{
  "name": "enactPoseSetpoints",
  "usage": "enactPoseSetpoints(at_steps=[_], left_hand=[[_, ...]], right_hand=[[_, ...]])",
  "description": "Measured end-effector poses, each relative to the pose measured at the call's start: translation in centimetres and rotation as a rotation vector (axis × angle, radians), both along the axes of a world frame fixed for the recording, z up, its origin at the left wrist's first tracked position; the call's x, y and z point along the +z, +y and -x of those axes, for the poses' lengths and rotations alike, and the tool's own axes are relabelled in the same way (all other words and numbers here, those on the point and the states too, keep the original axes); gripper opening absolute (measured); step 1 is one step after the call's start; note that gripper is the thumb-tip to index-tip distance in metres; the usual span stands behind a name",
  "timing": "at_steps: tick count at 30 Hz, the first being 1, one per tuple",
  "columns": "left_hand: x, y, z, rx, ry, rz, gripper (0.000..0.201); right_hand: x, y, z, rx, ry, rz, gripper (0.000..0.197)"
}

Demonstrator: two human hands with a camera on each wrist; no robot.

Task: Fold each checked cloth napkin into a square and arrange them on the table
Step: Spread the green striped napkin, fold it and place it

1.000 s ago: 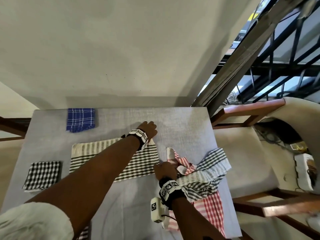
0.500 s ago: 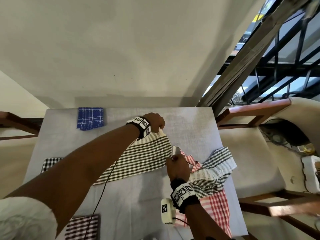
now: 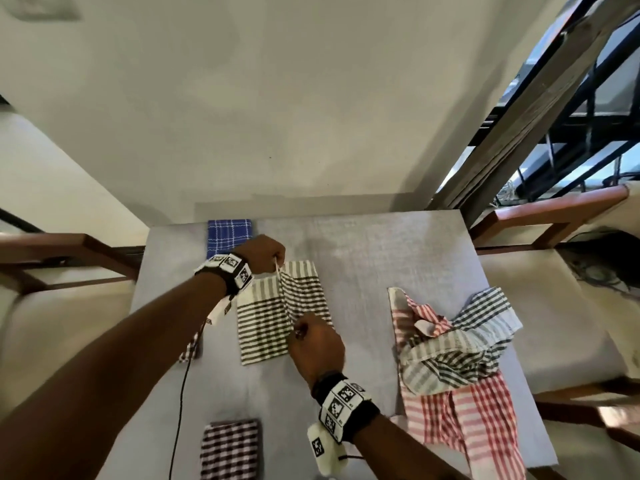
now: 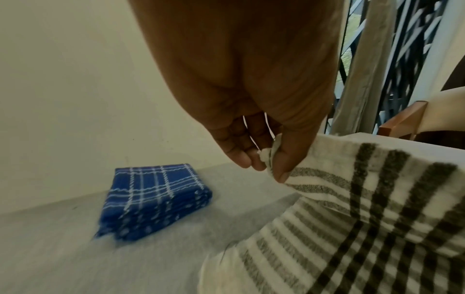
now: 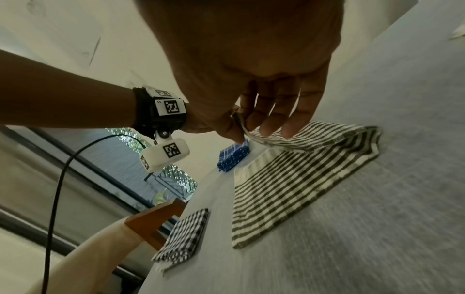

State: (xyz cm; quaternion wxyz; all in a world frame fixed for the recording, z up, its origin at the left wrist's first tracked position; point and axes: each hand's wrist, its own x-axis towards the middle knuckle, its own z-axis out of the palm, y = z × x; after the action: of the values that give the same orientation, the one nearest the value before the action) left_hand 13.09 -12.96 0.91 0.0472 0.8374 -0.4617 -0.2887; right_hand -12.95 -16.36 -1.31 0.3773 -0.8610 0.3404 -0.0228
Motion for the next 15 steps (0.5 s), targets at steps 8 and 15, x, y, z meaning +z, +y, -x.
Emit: enactPoseSetpoints(at_steps=[8,15], left_hand=[[-3.0,6.4,-0.7,0.166,-0.007,0.090,0.024],[-5.8,8.6,0.0,0.191,-0.043,0.139,0.022]], right_hand=[[-2.0,4.4,-2.6,0.159,0.038,-0.009,0.011],[-3.9,6.4,-3.8,0.249,0.118,0.103,0.014]])
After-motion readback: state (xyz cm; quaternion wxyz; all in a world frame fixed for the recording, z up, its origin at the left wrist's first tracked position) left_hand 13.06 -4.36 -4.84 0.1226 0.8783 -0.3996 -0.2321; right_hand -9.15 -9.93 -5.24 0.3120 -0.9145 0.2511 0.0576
